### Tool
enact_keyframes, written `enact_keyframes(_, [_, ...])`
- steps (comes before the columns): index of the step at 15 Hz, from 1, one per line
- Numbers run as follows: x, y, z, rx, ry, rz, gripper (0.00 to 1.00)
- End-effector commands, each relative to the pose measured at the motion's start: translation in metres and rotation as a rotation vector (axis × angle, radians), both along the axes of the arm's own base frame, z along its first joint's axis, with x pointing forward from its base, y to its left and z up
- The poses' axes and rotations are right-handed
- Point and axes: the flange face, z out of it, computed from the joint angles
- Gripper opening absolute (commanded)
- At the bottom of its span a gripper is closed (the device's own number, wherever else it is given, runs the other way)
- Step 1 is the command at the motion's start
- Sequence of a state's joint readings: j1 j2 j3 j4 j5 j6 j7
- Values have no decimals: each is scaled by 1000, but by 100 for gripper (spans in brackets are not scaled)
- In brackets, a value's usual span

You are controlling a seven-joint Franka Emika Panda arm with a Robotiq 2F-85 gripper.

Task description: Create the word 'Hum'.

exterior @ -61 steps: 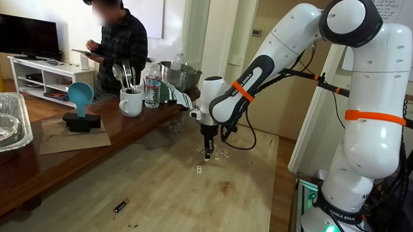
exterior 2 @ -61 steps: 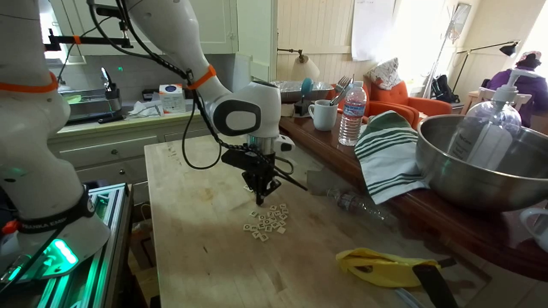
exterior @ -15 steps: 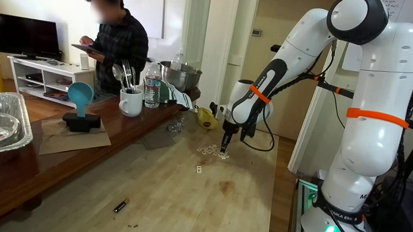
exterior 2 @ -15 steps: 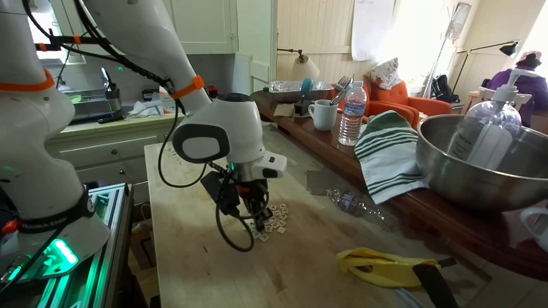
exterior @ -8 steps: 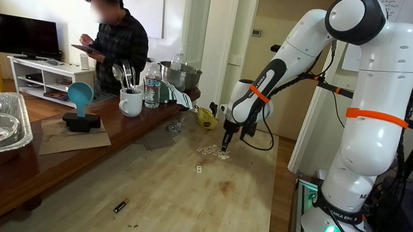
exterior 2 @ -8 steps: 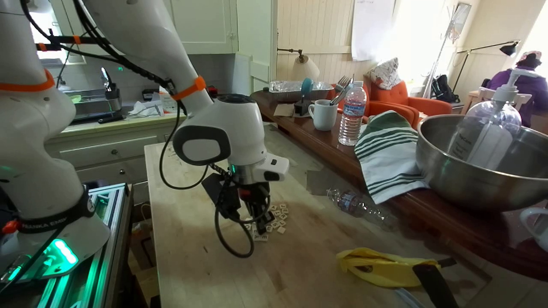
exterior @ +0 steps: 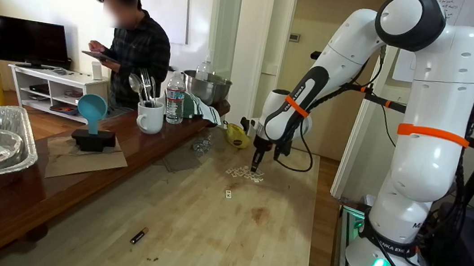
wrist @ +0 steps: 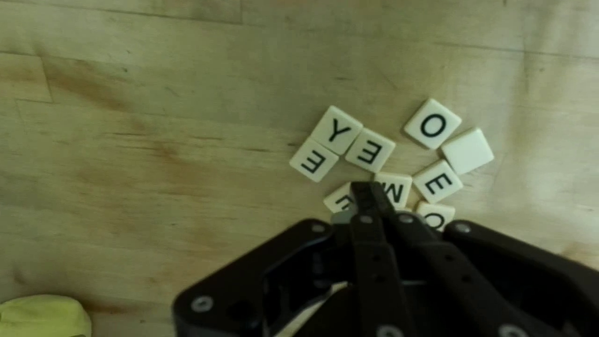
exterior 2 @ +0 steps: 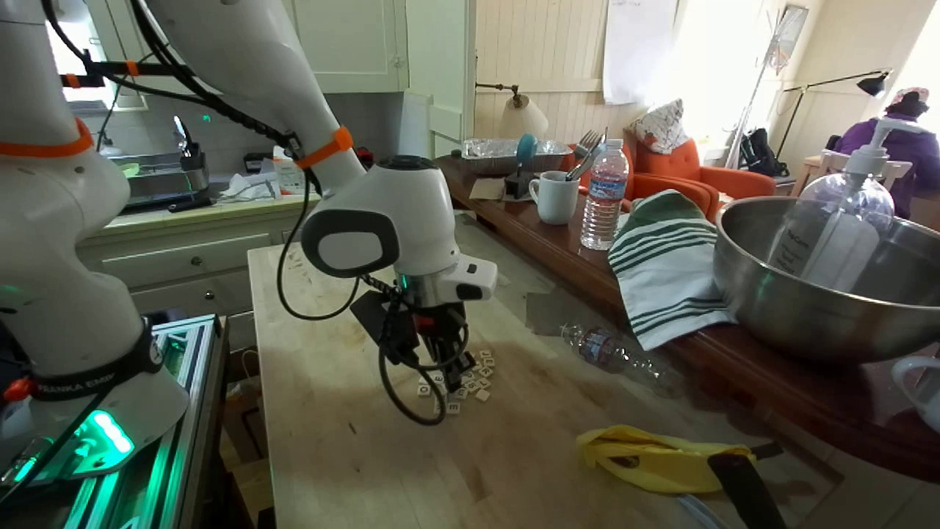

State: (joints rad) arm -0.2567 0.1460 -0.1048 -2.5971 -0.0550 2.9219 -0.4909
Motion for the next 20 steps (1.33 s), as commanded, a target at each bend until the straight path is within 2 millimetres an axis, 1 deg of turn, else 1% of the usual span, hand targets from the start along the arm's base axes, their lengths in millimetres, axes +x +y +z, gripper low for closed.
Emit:
enact_keyframes(1, [1, 8, 1, -2, -17, 15, 0])
enact_keyframes(7, [3, 9, -15, 11, 6, 22, 0])
enact_keyframes(11, [4, 14, -18, 25, 16, 43, 0])
enact_keyframes(14, [-4, 18, -22, 28, 47, 98, 0])
enact_keyframes(20, [-25, 14, -23, 6, 91, 172, 0])
